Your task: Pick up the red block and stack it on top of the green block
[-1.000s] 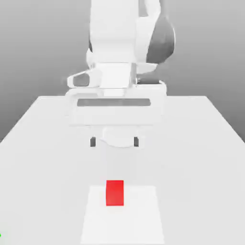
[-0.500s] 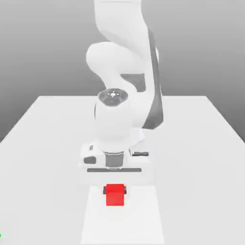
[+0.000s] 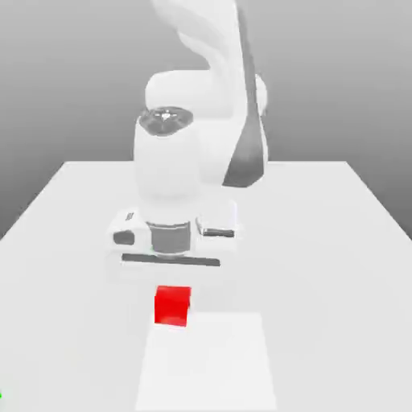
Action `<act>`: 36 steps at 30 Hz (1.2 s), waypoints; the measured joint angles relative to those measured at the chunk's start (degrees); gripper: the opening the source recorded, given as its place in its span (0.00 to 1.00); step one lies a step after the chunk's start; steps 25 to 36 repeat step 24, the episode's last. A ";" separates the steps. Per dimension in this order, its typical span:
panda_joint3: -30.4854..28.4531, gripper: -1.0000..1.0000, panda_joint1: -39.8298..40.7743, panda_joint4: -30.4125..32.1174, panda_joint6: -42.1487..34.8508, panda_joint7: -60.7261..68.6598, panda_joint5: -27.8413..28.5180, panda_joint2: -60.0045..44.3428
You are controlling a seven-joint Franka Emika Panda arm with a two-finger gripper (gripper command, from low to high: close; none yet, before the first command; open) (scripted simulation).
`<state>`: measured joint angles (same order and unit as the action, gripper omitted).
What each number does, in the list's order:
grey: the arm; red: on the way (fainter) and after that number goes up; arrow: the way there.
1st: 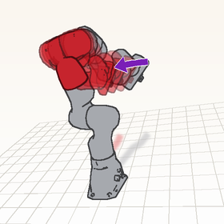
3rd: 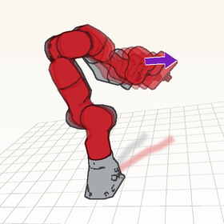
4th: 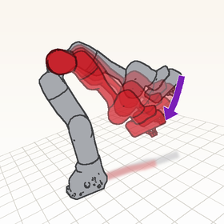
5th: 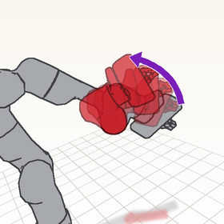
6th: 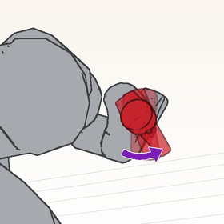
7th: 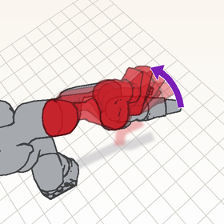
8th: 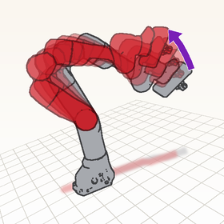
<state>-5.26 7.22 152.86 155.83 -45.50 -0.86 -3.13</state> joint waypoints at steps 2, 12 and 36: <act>-1.02 0.00 1.74 -4.13 -1.93 -1.33 -0.67 -2.25; -7.37 0.00 9.74 -24.89 -11.59 -6.84 -5.67 -13.81; -8.05 1.00 14.52 -33.46 -9.59 -7.03 -10.55 -24.84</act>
